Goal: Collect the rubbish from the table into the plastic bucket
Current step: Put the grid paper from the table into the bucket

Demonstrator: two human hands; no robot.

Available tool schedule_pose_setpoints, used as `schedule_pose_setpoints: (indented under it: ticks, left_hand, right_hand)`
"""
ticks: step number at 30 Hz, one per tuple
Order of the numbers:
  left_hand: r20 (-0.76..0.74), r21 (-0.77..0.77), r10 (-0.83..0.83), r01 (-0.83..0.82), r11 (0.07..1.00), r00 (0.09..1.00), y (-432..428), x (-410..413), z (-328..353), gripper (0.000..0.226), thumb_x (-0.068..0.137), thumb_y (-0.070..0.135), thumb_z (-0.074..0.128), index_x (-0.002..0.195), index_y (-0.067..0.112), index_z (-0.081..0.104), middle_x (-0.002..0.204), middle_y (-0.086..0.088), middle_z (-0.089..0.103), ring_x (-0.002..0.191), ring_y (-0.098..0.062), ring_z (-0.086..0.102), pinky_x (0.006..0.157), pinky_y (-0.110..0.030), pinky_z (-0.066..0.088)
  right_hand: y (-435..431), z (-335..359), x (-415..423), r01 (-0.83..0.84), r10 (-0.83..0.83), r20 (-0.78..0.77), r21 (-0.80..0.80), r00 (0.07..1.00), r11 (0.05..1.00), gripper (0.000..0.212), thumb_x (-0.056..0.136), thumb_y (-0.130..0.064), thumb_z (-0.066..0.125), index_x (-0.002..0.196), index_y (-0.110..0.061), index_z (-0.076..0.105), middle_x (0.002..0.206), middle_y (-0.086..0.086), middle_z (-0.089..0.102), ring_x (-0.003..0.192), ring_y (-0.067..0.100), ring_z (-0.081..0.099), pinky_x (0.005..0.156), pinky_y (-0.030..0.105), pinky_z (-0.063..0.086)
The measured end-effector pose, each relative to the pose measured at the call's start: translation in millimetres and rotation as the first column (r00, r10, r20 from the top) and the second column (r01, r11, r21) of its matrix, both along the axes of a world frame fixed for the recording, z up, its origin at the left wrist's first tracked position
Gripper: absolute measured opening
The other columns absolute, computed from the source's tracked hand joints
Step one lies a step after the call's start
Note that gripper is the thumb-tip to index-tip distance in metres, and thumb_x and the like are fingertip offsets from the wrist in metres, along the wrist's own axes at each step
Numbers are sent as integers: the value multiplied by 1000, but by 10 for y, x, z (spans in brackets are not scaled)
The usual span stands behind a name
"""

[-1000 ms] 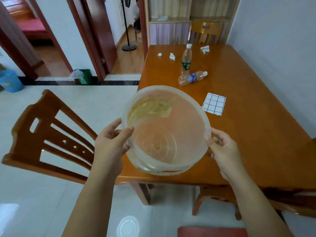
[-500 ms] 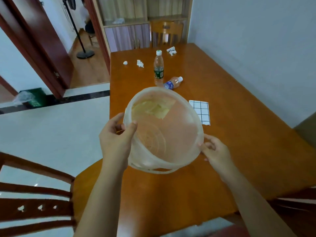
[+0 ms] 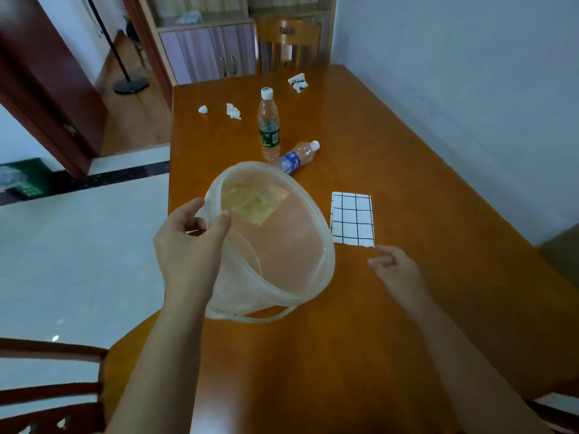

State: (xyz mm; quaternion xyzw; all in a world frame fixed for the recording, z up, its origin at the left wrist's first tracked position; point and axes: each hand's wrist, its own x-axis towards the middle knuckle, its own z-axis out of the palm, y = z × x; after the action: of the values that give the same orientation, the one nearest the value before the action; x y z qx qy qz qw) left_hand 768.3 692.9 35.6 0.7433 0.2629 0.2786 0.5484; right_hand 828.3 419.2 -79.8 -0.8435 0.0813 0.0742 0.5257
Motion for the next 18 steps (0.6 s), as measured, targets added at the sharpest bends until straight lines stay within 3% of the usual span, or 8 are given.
schedule_pose_setpoints:
  ticks: [6,11,13,18]
  left_hand:
    - [-24,100,49,-47,994,999,-113,361,-32,45,71,39,71,113,26,60,81,5,60,77,-15,62,65,-31,53]
    - [-48,168,79,-70,983,996,-180,591,-53,41,72,40,69,110,30,58,75,8,59,71,-10,61,59,-25,49]
    - [-59,187,80,-68,980,995,-210,662,-59,39,73,40,69,109,31,58,76,9,59,71,-9,60,58,-26,49]
    - [-75,206,81,-64,977,994,-259,785,-75,34,74,36,69,105,31,56,76,5,59,70,-11,60,59,-28,51]
  right_hand:
    - [-141,-332,640,31,-32,-23,-16,999,999,37,84,-17,60,119,-15,51,100,5,57,88,19,53,75,30,37]
    - [-218,-596,1058,28,-32,-51,-73,998,997,40,84,-15,58,123,-16,48,114,12,54,98,26,54,82,38,46]
    - [-223,-687,1170,3,-10,-39,-155,999,988,39,84,-14,56,123,-15,49,117,14,51,100,28,54,84,40,47]
    - [-198,-896,1312,-245,238,-71,-414,969,877,38,88,-18,51,126,-15,47,132,9,47,120,27,40,92,38,39]
